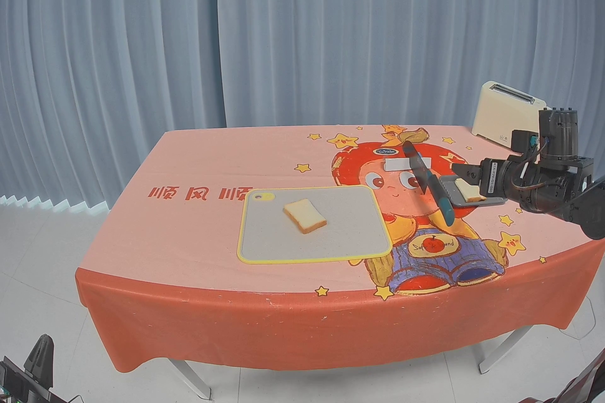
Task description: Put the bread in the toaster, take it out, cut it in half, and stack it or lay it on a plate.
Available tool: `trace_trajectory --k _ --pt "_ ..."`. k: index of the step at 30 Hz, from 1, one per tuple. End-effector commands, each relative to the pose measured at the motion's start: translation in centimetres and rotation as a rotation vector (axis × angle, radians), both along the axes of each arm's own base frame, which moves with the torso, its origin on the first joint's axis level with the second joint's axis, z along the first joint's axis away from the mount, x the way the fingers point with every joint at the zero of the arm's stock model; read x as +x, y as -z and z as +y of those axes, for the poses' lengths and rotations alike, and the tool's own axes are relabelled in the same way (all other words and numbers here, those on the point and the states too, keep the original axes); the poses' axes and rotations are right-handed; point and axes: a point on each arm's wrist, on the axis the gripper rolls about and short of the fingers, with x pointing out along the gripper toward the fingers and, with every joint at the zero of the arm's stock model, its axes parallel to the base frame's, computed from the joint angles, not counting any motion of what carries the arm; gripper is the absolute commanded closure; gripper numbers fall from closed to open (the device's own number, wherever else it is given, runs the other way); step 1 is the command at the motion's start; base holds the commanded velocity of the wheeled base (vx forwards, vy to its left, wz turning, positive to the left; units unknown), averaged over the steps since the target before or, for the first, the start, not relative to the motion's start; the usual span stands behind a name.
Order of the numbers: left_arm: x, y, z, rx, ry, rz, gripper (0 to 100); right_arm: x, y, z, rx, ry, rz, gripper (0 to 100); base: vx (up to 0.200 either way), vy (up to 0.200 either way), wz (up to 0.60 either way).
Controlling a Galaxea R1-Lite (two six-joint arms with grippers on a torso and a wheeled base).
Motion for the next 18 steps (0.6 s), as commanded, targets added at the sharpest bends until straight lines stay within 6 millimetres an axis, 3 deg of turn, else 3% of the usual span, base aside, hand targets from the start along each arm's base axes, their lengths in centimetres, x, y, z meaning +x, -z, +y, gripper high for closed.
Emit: trace_trajectory --k 1,6,18 --pt "0.0 0.5 0.0 0.0 0.0 0.001 100 -0.3 0.2 0.5 -0.003 -0.016 0.005 0 0.0 0.0 0.0" --pt "0.0 0.5 0.0 0.0 0.0 0.001 100 -0.7 0.7 1.5 -0.008 -0.053 0.023 0 0.0 0.0 0.0" --pt "0.0 0.5 0.0 -0.011 0.0 0.001 100 -2.2 0.9 3.3 -0.019 -0.107 0.03 0 0.0 0.2 0.0"
